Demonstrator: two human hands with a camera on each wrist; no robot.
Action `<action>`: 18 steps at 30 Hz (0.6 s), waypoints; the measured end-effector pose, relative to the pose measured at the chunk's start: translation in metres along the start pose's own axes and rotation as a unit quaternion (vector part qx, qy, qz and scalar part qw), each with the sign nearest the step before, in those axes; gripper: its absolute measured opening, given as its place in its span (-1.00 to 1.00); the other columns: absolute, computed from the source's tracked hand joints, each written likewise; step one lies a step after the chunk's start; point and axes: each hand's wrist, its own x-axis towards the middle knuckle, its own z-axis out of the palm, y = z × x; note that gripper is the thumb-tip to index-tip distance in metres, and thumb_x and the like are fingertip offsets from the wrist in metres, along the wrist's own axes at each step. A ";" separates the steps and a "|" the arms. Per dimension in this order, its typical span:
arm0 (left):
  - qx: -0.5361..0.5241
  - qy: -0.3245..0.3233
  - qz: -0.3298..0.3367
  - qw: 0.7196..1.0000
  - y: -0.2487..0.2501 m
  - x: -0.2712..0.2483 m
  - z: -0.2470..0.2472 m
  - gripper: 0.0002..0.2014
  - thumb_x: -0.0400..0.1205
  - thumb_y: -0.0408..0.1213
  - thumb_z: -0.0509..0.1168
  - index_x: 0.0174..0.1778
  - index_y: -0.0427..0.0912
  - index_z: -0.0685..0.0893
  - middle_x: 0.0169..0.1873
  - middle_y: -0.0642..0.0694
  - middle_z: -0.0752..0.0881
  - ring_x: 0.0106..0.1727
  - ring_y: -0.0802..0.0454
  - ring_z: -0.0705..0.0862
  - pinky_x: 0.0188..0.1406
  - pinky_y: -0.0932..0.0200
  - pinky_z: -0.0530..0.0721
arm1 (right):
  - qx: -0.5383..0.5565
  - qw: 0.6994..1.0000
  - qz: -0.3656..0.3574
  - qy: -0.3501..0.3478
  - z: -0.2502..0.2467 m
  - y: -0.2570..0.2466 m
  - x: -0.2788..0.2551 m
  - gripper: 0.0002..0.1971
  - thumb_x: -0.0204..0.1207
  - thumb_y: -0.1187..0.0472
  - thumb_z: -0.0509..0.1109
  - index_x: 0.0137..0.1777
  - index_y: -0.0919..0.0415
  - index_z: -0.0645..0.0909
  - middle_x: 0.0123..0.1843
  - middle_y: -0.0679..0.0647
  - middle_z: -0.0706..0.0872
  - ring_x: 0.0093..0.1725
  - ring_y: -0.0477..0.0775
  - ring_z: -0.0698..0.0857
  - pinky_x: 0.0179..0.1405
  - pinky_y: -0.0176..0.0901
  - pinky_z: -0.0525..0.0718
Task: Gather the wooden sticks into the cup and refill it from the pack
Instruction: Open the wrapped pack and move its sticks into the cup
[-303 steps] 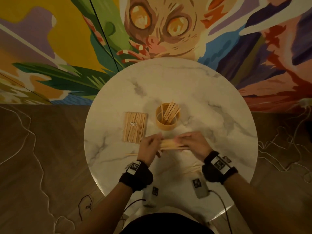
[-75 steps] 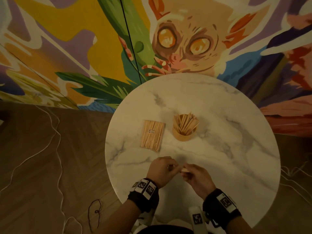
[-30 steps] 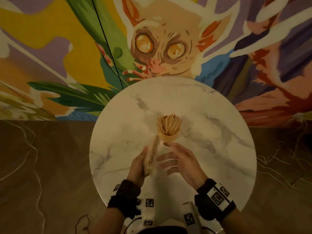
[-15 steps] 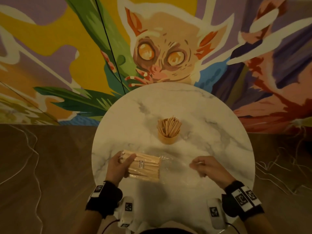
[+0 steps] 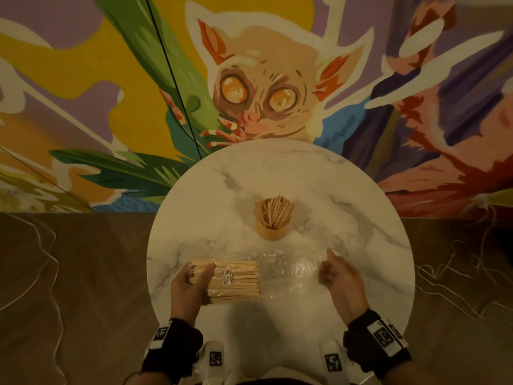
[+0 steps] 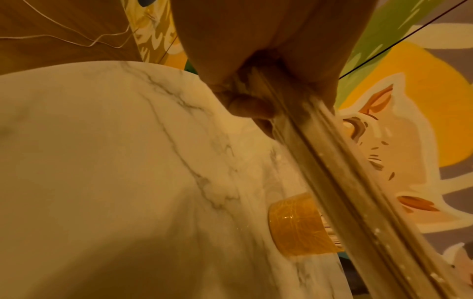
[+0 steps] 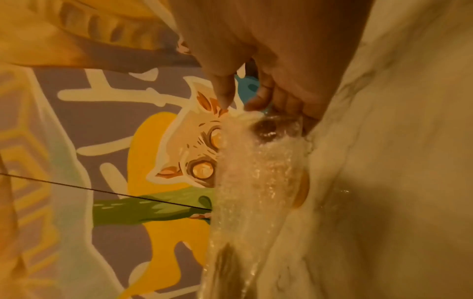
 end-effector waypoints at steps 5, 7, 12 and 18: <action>0.001 -0.008 0.004 1.000 0.004 0.000 0.003 -0.85 0.59 -0.26 0.40 -0.05 -0.28 0.67 -0.29 -0.26 0.81 -0.46 -0.02 0.75 -0.68 0.21 0.54 | -0.196 0.980 -0.016 -0.017 -0.001 0.009 -0.006 -0.50 0.45 -0.22 0.40 -0.06 0.28 0.73 -0.14 0.11 0.84 -0.20 0.01 0.72 -0.09 -0.04 0.54; 0.007 -0.002 0.008 1.000 0.003 0.001 0.002 -0.83 0.59 -0.24 0.41 -0.05 -0.28 0.67 -0.29 -0.27 0.81 -0.46 -0.03 0.73 -0.66 0.20 0.53 | -0.176 0.982 -0.062 0.013 -0.002 0.004 -0.007 -0.49 0.46 -0.27 0.28 -0.07 0.20 0.74 -0.10 0.09 0.83 -0.15 0.04 0.71 -0.06 -0.01 0.54; -0.003 -0.002 0.014 1.000 0.000 -0.002 0.000 -0.81 0.59 -0.26 0.40 -0.06 -0.35 0.66 -0.30 -0.29 0.81 -0.45 -0.04 0.72 -0.67 0.23 0.52 | -0.227 0.964 -0.135 -0.026 -0.004 -0.001 -0.007 -0.69 0.51 0.01 0.48 -0.32 0.20 0.56 -0.38 -0.04 0.54 -0.33 -0.08 0.50 -0.19 -0.25 0.49; -0.007 -0.002 0.013 1.000 0.000 -0.003 0.000 -0.82 0.59 -0.27 0.40 -0.07 -0.35 0.67 -0.30 -0.29 0.79 -0.48 0.05 0.72 -0.70 0.25 0.52 | -0.241 0.952 -0.173 -0.078 -0.007 0.004 -0.008 -0.75 0.52 0.34 0.47 -0.40 0.35 0.63 -0.44 0.11 0.65 -0.40 -0.04 0.58 -0.25 -0.17 0.57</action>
